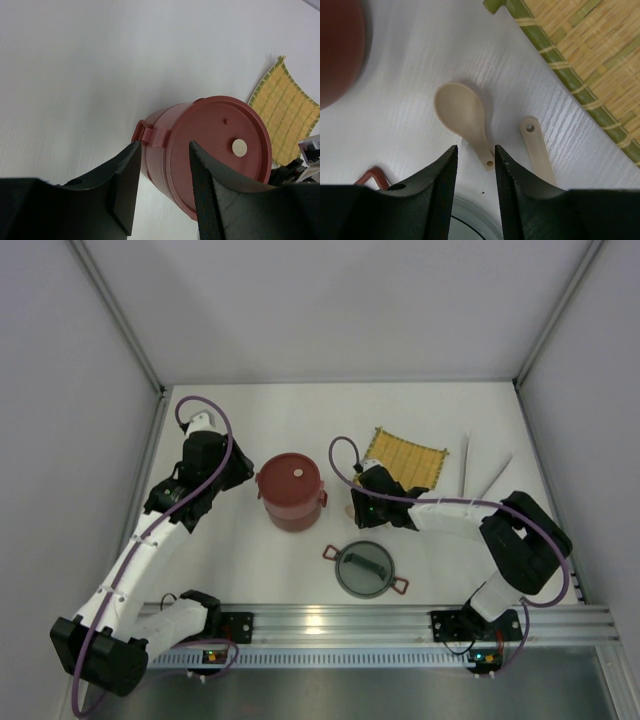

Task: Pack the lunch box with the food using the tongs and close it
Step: Pick up the utensils from the center of the board.

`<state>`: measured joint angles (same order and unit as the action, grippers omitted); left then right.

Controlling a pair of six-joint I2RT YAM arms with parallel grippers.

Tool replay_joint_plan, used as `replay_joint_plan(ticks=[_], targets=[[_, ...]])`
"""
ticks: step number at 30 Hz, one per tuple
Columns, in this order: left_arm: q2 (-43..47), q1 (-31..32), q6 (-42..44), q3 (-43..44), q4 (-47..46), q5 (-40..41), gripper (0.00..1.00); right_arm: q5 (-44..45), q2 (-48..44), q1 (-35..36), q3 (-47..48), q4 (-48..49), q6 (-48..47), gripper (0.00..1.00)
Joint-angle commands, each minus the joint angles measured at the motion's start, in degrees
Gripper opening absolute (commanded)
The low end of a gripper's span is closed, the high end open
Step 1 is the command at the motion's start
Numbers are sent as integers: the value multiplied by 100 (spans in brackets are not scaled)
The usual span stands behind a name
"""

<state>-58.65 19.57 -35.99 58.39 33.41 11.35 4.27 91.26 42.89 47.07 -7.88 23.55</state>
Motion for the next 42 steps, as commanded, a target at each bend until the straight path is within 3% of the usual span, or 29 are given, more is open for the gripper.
replay_joint_plan(ticks=[1,14,33,42], targets=[[47,20,30,137,-63,-2,48,197,49,61,250,-144,-87,35],[47,12,22,129,-63,-10,48,249,313,184,390,-214,-254,33],[47,20,13,146,-71,-19,48,759,199,298,514,-811,-149,12],[47,20,22,155,-63,-10,48,961,-196,298,953,-1286,0,8]])
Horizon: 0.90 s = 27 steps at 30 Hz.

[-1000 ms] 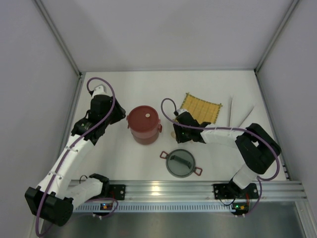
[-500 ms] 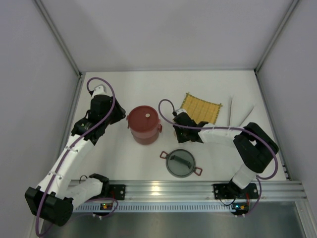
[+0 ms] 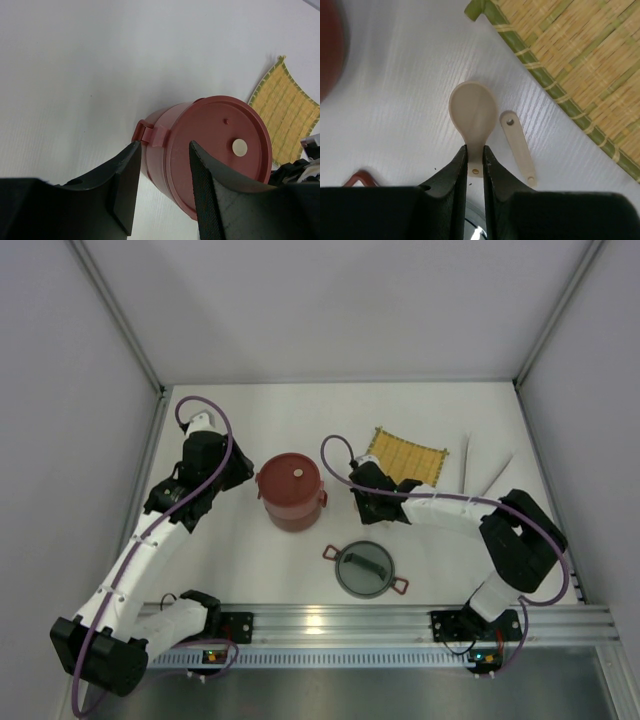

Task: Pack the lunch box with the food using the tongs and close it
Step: Pick up the utensils from the center of the board, then place the utensils in the packing box.

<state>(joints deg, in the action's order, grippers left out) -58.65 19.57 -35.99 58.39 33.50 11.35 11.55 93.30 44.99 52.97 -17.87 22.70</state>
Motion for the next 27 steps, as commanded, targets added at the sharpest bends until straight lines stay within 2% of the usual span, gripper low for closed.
replay_joint_plan(ticks=[1,15,27], targets=[[47,12,22,155,-80,-10,48,234,-470,89,389,-340,94,8],[47,20,30,190,-62,-28,48,901,-1024,89,1443,-1315,305,8],[38,20,4,173,-71,-54,49,550,-796,351,3103,-1658,165,9]])
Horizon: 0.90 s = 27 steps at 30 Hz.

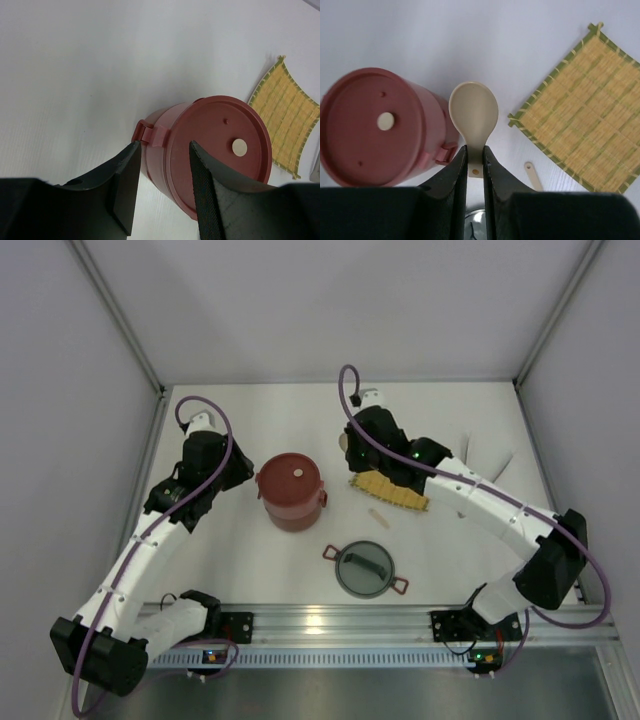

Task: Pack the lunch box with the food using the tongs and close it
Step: Place the utensils in the packing box.

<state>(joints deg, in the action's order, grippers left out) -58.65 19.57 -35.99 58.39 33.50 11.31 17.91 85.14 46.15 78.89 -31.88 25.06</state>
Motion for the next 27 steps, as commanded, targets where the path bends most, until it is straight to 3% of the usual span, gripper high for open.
replay_joint_plan(ticks=[1,12,27], targets=[[38,12,4,173,-71,-50,49,-112,142,280,609,-266,-80,8],[82,20,-5,190,-19,-24,48,-183,1249,1106,1935,-389,-1,9],[117,20,-13,208,34,-32,49,-438,1988,1405,2165,-152,122,10]])
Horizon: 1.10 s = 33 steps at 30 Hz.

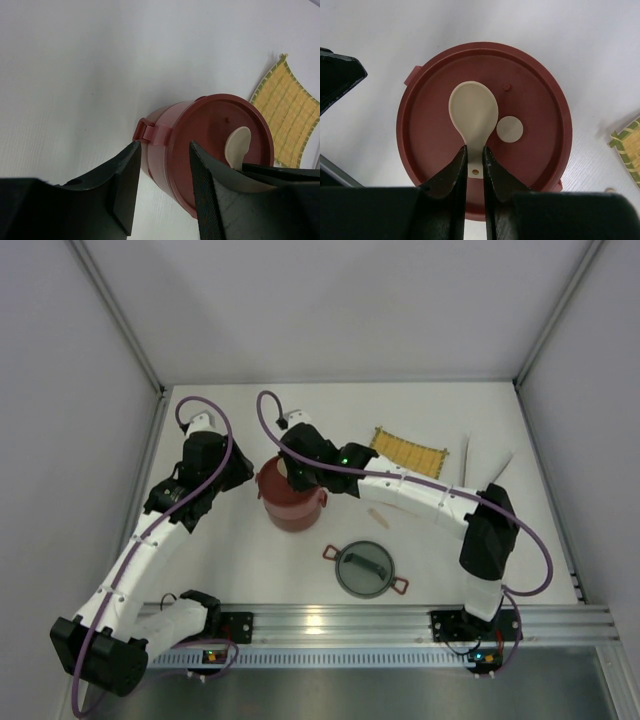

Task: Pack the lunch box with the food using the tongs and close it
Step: Place the utensils in the packing box.

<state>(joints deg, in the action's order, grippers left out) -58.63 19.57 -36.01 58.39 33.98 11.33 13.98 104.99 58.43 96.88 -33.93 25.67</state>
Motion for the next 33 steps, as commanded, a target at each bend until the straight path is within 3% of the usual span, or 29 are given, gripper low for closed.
replay_joint_plan(ticks=[1,24,33], targets=[[115,20,-11,208,-23,-43,49,-62,21,186,358,71,70,11],[150,20,15,234,30,18,49,-220,382,291,630,106,61,26],[133,20,24,261,39,27,49,-71,-48,300,551,98,-44,33]])
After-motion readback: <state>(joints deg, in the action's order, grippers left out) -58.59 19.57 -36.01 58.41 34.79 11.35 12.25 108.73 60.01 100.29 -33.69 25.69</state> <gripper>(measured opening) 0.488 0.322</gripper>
